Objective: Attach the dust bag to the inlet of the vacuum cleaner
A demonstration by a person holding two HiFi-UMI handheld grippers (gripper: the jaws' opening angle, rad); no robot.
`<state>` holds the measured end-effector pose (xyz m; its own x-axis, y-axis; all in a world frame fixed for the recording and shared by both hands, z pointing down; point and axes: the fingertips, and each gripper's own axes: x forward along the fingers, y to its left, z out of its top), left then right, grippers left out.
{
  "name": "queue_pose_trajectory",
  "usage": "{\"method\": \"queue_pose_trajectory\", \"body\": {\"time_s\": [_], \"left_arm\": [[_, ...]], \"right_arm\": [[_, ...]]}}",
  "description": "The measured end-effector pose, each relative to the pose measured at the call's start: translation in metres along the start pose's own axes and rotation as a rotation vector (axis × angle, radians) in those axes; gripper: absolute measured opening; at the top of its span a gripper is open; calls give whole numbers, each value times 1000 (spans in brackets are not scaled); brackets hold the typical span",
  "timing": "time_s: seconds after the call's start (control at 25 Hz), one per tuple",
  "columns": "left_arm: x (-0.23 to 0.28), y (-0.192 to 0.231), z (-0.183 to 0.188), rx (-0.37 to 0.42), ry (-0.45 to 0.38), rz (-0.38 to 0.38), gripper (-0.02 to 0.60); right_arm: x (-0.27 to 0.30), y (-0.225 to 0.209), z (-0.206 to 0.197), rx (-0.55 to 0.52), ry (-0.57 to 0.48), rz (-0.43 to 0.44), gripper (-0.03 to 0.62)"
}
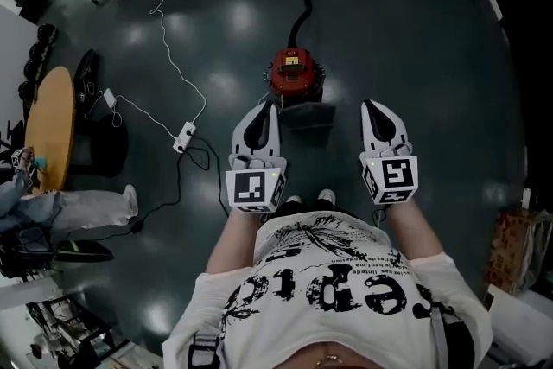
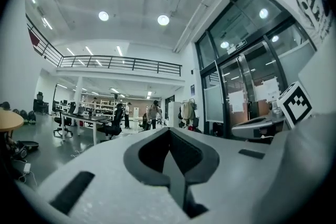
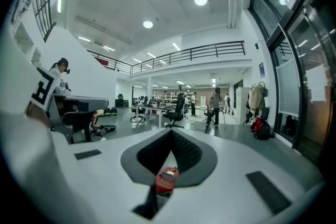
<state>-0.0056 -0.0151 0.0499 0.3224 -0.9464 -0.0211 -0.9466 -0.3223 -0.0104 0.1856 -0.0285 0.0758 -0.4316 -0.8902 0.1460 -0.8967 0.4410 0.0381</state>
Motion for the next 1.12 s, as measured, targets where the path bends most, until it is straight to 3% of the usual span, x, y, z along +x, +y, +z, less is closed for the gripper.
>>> {"method": "queue_pose_trajectory", "body": {"time_s": [0.24,0.64,1.12], "left_arm": [[-37,11,4,8,-7,-51,3],[-85,47,4,9,-11,-124,3],[-89,62,-17,2,25,-142,3]], "right_arm": [[-29,40,1,22,-3,-30,2],[-29,130,7,-85,-35,-32,2],[-18,148,-5,-56,8,-34,2]]}}
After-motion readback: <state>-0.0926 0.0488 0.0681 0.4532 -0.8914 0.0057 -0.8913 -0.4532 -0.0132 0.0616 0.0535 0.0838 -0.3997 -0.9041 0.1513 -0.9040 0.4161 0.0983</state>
